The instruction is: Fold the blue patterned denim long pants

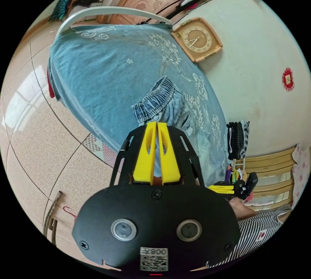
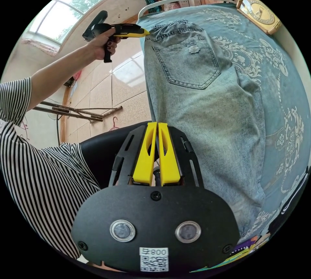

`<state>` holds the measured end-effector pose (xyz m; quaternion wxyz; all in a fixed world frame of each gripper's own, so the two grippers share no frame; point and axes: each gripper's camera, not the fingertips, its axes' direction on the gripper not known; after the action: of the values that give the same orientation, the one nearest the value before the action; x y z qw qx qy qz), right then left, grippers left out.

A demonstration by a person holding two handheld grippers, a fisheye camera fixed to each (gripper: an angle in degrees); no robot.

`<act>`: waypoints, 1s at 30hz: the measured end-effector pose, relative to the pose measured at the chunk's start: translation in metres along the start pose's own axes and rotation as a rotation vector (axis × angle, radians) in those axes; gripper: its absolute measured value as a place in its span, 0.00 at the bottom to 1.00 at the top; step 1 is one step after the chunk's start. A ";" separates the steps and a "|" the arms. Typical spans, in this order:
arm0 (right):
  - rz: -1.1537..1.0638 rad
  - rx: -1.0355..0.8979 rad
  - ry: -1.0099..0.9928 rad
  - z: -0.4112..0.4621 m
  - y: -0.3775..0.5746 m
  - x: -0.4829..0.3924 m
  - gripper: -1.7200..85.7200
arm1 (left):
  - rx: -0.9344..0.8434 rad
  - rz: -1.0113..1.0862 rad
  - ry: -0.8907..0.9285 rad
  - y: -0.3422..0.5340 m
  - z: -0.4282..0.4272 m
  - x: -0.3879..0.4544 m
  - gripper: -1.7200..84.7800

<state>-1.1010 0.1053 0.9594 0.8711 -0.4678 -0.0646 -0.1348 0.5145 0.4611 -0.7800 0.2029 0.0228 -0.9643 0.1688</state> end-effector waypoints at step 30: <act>0.570 0.220 -0.173 0.052 0.382 0.139 0.02 | -0.175 0.385 -0.170 -0.054 -0.171 0.334 0.03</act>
<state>-0.8546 0.3256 0.7170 0.9103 -0.3800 -0.0190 0.1630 0.2799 0.4756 -0.4825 0.0862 -0.1653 -0.9754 0.1178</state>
